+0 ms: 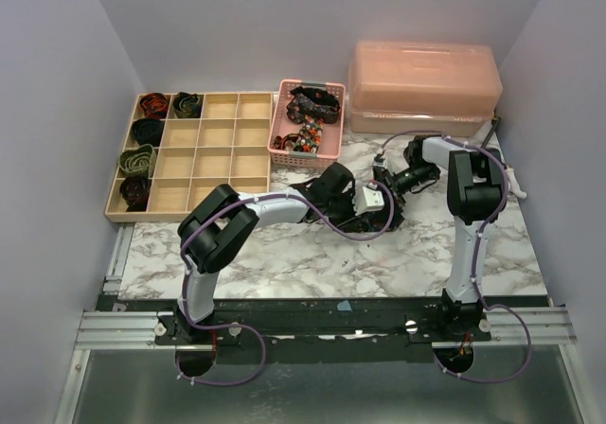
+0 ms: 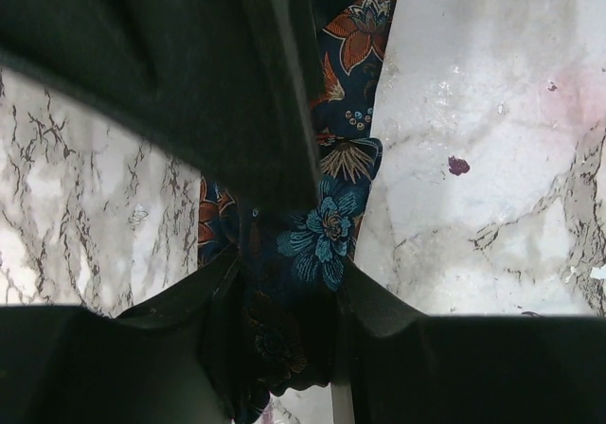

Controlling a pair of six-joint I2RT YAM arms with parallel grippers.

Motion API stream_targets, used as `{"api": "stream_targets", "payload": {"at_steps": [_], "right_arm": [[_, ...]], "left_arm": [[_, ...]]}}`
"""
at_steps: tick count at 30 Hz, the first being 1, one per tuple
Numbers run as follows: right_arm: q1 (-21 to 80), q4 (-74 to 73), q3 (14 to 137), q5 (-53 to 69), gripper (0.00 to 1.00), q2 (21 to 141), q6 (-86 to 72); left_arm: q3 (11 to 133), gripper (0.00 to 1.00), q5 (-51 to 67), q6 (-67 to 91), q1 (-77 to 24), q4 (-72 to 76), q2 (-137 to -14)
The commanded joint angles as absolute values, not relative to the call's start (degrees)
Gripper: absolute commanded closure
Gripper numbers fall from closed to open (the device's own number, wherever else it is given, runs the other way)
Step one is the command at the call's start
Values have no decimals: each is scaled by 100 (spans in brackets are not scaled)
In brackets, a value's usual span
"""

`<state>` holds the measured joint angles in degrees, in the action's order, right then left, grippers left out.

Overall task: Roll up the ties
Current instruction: Roll the tie at the center of the board.

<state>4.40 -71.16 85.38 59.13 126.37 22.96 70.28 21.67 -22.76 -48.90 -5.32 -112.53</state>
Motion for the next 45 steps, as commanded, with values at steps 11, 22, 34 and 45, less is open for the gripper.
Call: {"api": "stream_targets", "payload": {"at_steps": [11,22,34,45], "right_arm": [[892,-6438,8567,4931,84,13048,1784],[545,-6095,8642,4324,100,13181,1971],[545,-5615,8403,3484,100,13104,1943],[545,-5289,8181,3346,100,13052,1847]], "left_arm": [[6993,64,1906,-2407,-4932,-1774,-11749],[7137,59,2716,-2308,-4753,-1060,-11701],[6405,41,3336,-1483,-4564,933,-11354],[6311,44,3647,-129,-4522,2353,-11734]]}}
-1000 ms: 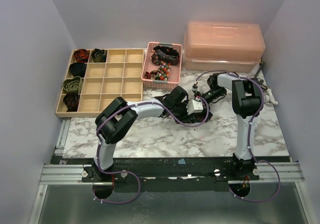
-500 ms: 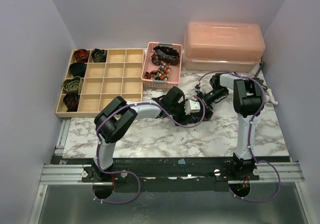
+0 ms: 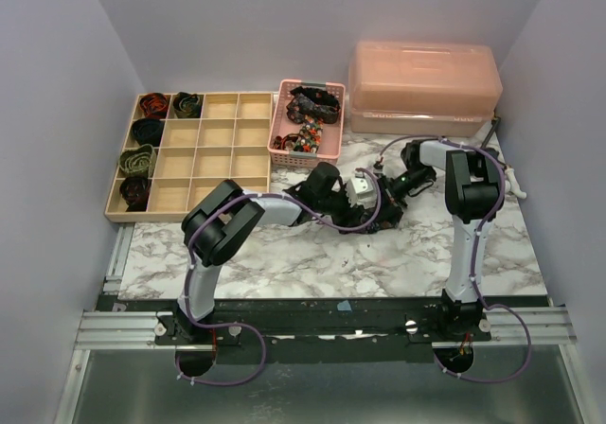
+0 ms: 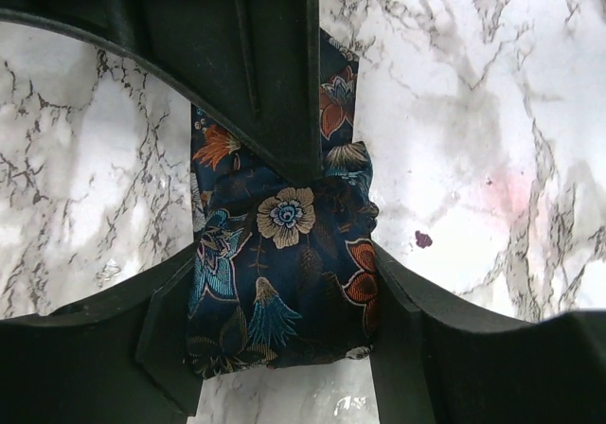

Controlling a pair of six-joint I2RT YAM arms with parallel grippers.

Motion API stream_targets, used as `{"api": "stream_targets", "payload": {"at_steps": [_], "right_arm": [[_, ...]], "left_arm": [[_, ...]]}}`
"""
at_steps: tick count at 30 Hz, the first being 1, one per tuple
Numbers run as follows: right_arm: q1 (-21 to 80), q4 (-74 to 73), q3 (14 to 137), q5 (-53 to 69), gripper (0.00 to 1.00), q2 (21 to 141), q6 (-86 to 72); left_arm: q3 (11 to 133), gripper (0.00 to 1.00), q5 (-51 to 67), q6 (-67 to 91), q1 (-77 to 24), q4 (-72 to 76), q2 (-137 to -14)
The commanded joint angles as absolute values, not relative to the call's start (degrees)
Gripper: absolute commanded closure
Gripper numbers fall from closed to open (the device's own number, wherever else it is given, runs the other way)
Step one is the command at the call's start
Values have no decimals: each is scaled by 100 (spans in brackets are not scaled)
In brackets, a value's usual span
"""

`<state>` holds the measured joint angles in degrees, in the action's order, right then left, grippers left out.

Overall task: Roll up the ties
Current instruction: Roll the tie at the center of the board.

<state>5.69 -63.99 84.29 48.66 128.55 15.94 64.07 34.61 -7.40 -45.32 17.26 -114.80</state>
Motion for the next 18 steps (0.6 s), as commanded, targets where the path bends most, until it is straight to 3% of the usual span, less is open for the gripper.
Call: {"api": "stream_targets", "payload": {"at_steps": [1,5,9,13,18], "right_arm": [[545,-5264,8171,3369,100,13039,1830],[555,-5210,8165,3664,100,12974,1710],[509,-5681,8416,4214,99,12905,1809],[221,-6601,8884,4714,62,12777,2088],[162,-7408,9046,5446,48,12566,2459]], "left_arm": [[6317,45,3627,-91,-4524,2355,-11772],[6415,53,3563,-27,-4549,2355,-11853],[6654,79,2934,-701,-4693,1294,-11842],[6391,88,2278,-1829,-4738,536,-11651],[6601,86,1989,-2288,-4762,-330,-11750]]}}
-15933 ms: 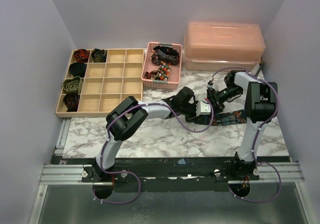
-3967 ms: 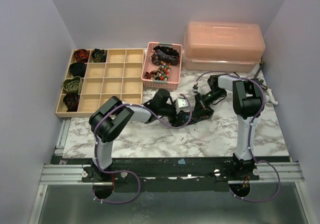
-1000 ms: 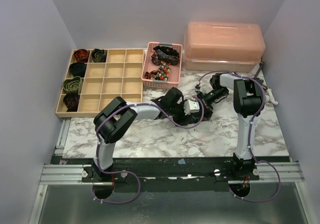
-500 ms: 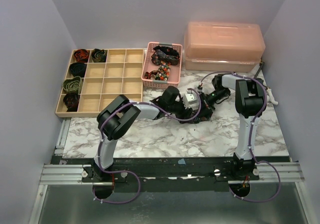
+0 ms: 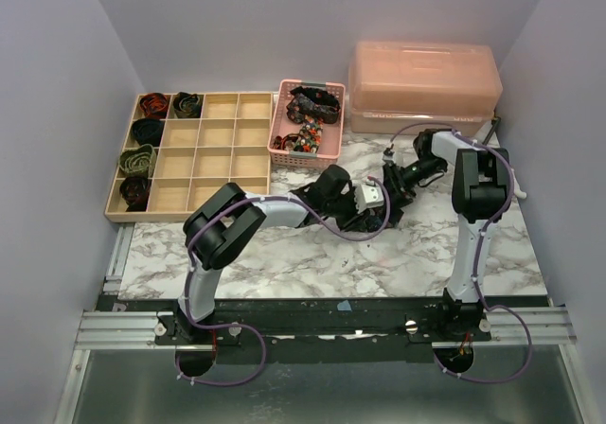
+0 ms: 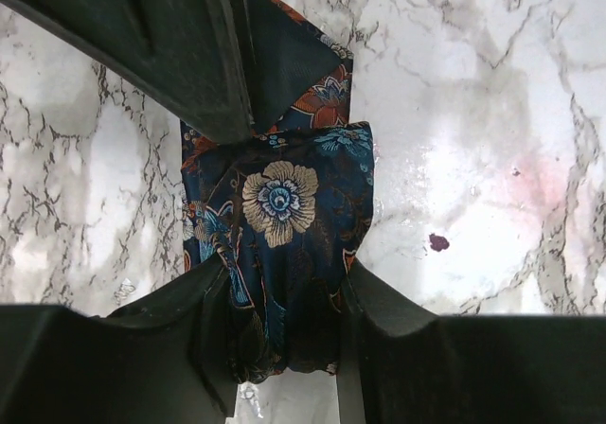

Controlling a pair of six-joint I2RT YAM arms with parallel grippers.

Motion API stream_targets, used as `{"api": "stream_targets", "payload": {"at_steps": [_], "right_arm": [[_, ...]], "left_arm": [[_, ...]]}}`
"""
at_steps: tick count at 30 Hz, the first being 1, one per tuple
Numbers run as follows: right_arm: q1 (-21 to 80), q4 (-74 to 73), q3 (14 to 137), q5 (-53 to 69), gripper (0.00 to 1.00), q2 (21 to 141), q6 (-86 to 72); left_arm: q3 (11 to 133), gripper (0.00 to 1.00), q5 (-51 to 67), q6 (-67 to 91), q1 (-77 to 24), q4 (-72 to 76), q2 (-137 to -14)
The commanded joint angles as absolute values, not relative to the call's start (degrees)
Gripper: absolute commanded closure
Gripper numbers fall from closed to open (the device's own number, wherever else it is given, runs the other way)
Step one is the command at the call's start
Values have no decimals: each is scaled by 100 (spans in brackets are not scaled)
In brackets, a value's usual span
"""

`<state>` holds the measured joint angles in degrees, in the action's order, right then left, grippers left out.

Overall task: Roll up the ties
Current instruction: Roll the tie at the center of the board.

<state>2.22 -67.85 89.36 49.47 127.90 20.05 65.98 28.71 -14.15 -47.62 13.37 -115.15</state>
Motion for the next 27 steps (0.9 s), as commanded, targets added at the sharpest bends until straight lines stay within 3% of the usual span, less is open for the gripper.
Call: {"api": "stream_targets", "payload": {"at_steps": [1,8,10,12,13,15,17,23,27], "right_arm": [[169,-7515,9030,5591,47,12524,2507],[481,-7584,8936,5802,32,12585,2536],[510,-7304,8910,5536,33,12643,2309],[513,-6939,8939,5208,47,12733,2027],[512,-6846,8974,5051,62,12799,1965],[497,-6701,9020,4771,84,12927,1852],[454,-6730,9029,4598,98,13043,1936],[146,-6856,8943,4420,100,13427,2297],[-27,-6761,8994,4253,100,13717,2334]], "left_arm": [[6714,86,1963,-2278,-4771,-459,-11793],[7432,77,2049,-2119,-4833,-1140,-12070],[7518,74,2070,-2143,-4849,-1205,-12091],[7587,71,2129,-2186,-4860,-1263,-12117],[7638,69,2167,-2191,-4861,-1325,-12143],[7649,62,2386,-2188,-4849,-1320,-12119],[7556,53,2600,-2158,-4798,-1108,-12034],[6845,34,3736,-1616,-4426,685,-11598],[6448,31,3965,-1356,-4420,1808,-11505]]}}
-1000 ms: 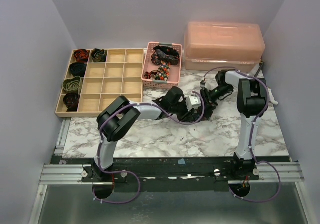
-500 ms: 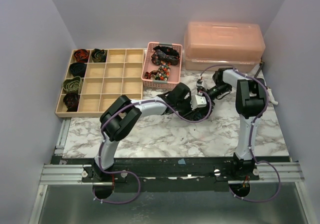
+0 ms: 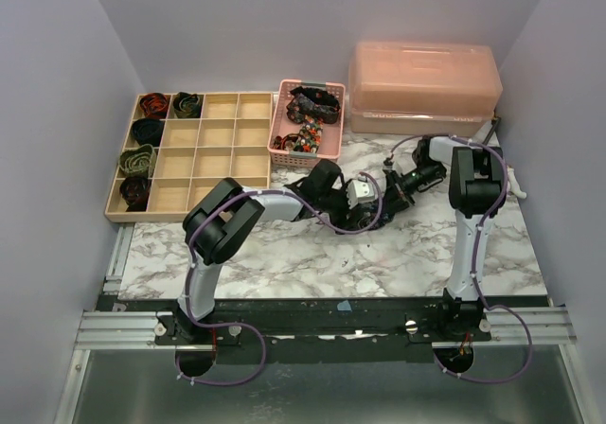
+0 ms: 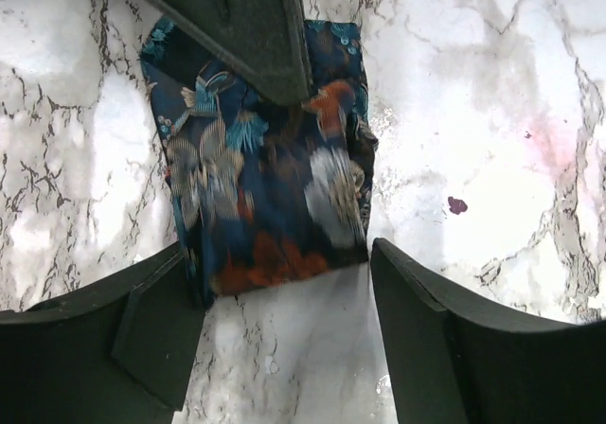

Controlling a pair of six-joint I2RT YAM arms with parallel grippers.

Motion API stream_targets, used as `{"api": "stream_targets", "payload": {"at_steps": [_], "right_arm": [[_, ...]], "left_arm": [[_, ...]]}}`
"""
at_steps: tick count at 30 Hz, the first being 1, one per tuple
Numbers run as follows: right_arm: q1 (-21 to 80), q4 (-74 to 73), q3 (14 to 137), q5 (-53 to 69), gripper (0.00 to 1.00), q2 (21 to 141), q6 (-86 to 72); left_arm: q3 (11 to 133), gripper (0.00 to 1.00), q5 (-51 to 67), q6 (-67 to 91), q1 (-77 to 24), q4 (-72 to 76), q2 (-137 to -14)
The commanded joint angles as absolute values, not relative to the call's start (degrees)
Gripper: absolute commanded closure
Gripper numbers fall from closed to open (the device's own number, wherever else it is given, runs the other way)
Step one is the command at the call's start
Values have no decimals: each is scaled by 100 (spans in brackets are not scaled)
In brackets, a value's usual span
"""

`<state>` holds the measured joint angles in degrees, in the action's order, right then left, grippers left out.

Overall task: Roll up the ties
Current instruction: Roll the tie at the center of the board.

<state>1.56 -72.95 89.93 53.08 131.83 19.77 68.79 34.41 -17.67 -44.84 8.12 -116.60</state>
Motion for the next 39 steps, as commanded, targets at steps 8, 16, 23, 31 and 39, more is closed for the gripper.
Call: {"api": "stream_targets", "payload": {"at_steps": [8,16,23,31,39], "right_arm": [[-117,-6559,9225,4199,100,13915,2175],[120,-6550,9023,4275,100,13667,2253],[228,-6700,8640,4632,100,13085,2255],[164,-7678,9067,5540,75,12630,2607],[156,-7289,9039,5786,75,12972,2168]], "left_arm": [[6632,30,3941,-734,-4552,2593,-11822],[7167,34,3246,-207,-4833,2068,-12037],[7215,61,2814,-717,-4888,814,-12236],[6728,86,3479,-1774,-4854,309,-12130],[6688,92,4084,-1666,-4628,232,-12094]]}}
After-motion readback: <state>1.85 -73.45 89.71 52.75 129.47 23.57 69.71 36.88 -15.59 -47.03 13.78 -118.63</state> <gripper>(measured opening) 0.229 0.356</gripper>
